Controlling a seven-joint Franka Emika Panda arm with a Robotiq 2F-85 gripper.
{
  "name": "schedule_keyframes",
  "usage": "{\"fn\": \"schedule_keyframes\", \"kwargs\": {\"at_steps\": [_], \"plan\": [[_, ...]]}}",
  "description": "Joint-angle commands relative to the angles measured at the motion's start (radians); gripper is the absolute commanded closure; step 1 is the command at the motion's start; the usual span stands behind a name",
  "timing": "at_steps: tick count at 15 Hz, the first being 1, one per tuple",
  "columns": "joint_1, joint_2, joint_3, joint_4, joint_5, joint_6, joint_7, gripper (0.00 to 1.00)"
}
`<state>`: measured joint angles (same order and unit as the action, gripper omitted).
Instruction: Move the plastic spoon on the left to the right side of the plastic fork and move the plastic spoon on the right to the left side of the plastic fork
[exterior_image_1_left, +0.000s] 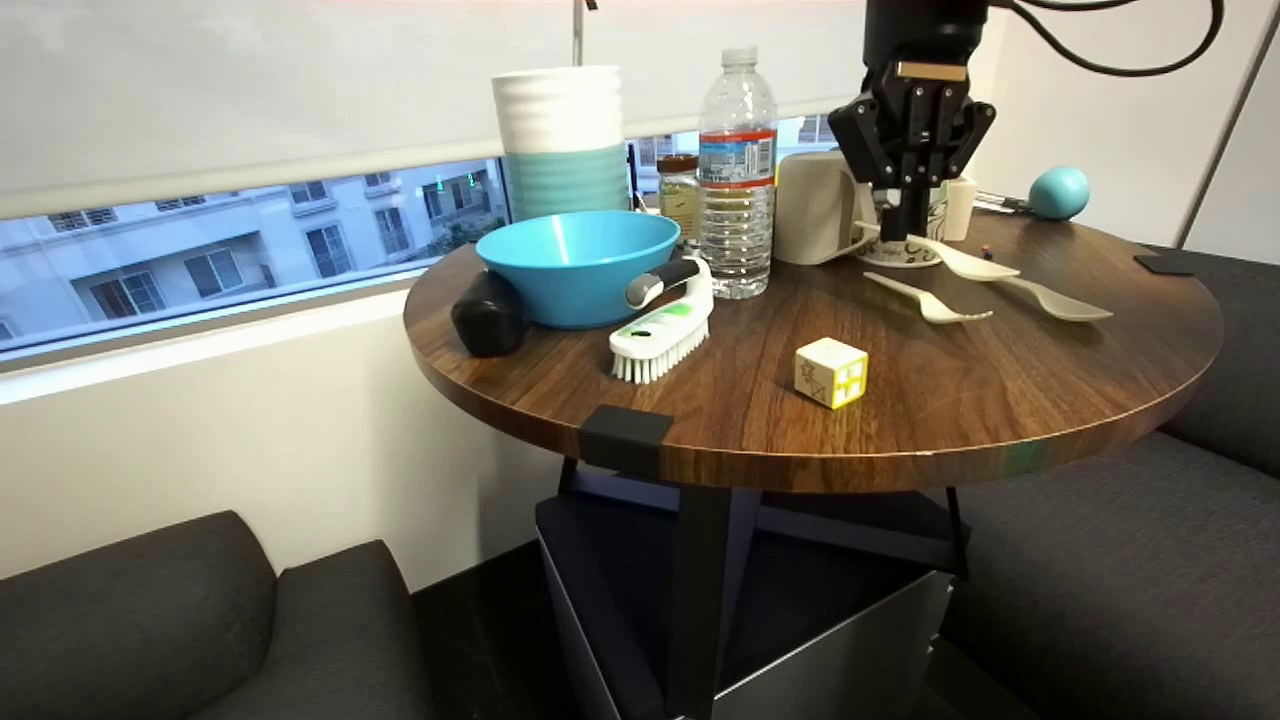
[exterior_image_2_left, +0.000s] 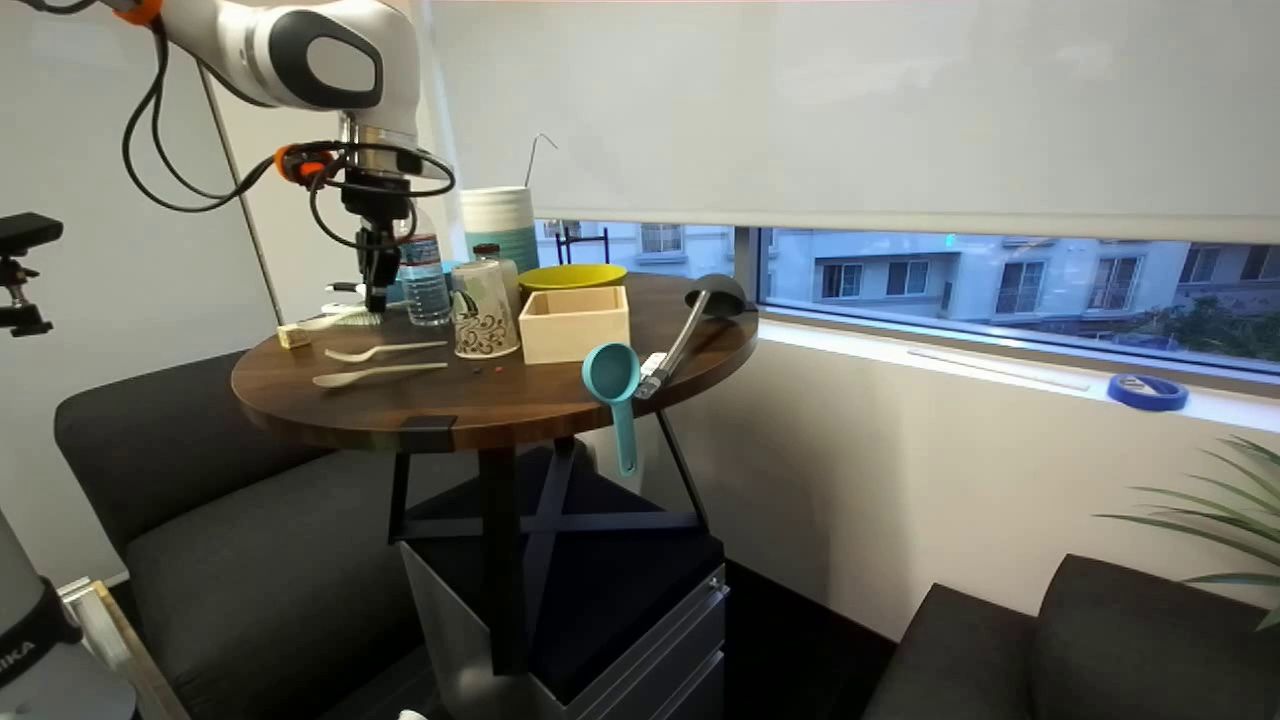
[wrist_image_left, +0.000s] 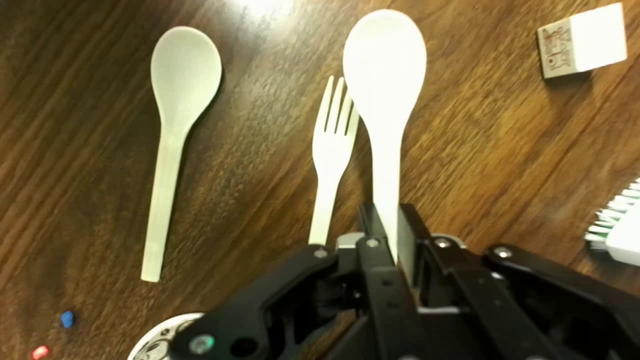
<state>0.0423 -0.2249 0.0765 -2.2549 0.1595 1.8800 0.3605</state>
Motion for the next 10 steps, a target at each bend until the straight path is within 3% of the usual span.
{"fn": "schedule_keyframes", "kwargs": {"at_steps": [1,10], "plan": [[0.01,0.06,0.006,0.037,0.049,0.007,-0.012,0.97],[0.011,0.166,0.004,0.066,0.06,0.039,0.016,0.97]]}}
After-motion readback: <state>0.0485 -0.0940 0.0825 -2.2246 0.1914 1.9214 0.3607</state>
